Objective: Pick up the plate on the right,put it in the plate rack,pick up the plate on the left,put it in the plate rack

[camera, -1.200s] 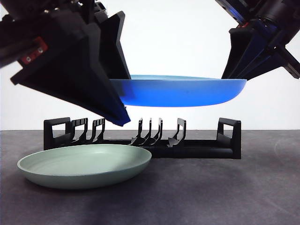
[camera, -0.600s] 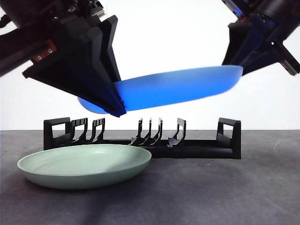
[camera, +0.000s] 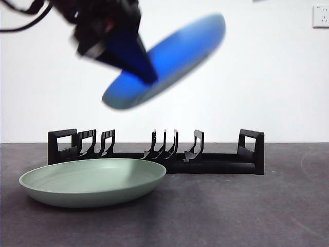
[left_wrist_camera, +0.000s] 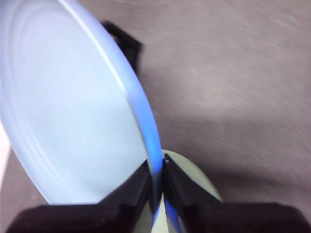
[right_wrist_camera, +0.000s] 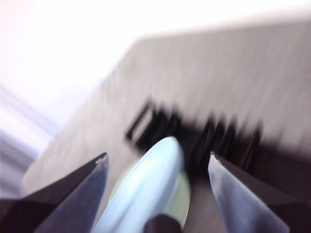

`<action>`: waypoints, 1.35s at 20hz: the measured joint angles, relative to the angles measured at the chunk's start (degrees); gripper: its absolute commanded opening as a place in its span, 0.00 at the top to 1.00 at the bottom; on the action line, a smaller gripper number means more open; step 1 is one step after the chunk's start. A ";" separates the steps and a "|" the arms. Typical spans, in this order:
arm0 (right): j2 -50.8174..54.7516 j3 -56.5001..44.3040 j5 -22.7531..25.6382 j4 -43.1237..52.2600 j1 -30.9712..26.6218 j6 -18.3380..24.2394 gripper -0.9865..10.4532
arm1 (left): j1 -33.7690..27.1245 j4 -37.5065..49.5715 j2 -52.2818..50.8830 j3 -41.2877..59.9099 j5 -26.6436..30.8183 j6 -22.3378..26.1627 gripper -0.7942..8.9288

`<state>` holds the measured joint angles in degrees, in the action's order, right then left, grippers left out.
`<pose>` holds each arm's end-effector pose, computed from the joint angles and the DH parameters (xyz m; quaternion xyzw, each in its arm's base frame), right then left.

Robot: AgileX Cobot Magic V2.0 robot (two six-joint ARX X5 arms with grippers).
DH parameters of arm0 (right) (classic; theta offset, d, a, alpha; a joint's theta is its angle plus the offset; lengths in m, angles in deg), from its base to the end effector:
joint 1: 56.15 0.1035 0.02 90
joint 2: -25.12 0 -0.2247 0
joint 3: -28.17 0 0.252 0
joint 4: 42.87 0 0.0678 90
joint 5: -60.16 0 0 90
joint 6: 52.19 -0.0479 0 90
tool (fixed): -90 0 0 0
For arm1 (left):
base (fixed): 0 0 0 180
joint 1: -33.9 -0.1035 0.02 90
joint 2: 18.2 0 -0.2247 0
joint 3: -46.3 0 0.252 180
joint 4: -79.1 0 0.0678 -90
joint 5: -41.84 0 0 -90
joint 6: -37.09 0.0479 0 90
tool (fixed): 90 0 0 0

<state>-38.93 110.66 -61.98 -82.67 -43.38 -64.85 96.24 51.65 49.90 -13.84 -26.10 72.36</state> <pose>0.2495 0.0827 0.3458 0.1311 0.2230 0.3529 0.8992 0.1446 -0.2372 0.2121 0.4656 0.1153 -0.3808 0.7905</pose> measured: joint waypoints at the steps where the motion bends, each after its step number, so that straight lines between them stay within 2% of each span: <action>1: 1.92 0.20 2.14 0.52 -0.59 -0.22 0.61 | -1.14 0.28 0.07 -2.82 0.02 -1.40 0.93; 3: 4.57 0.20 5.60 0.39 -1.18 -0.26 0.61 | -4.44 1.33 0.07 -9.01 -1.40 -4.74 0.93; 5: 5.97 0.20 6.93 -0.11 -1.62 -0.35 0.61 | -10.56 2.25 0.02 -16.00 -10.25 -9.84 0.93; 8: 6.34 0.20 7.06 -1.11 -1.90 -0.28 0.61 | -17.55 2.97 0.02 -19.85 -22.38 -15.63 0.93; 11: 6.36 0.20 7.06 -2.86 -1.92 -0.15 0.61 | -24.96 4.00 -0.11 -20.39 -32.59 -21.57 0.93; 14: 6.29 0.20 7.06 -4.28 -1.92 0.04 0.61 | -32.35 3.89 0.20 -20.37 -40.02 -27.19 0.93; 17: 6.29 0.20 7.08 -4.37 -1.92 0.04 0.61 | -38.66 6.19 1.09 -20.37 -45.64 -32.28 0.93; 21: 6.27 0.20 7.06 -4.37 -1.92 0.07 0.61 | -43.95 9.49 3.93 -20.37 -52.43 -37.75 0.93; 27: 6.27 0.20 7.06 -4.50 -1.92 0.07 0.61 | -47.01 8.63 11.76 -20.37 -53.33 -40.33 0.93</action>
<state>-32.66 110.85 -54.93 -87.17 -45.30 -64.79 49.23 60.28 61.65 -34.21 -79.43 32.03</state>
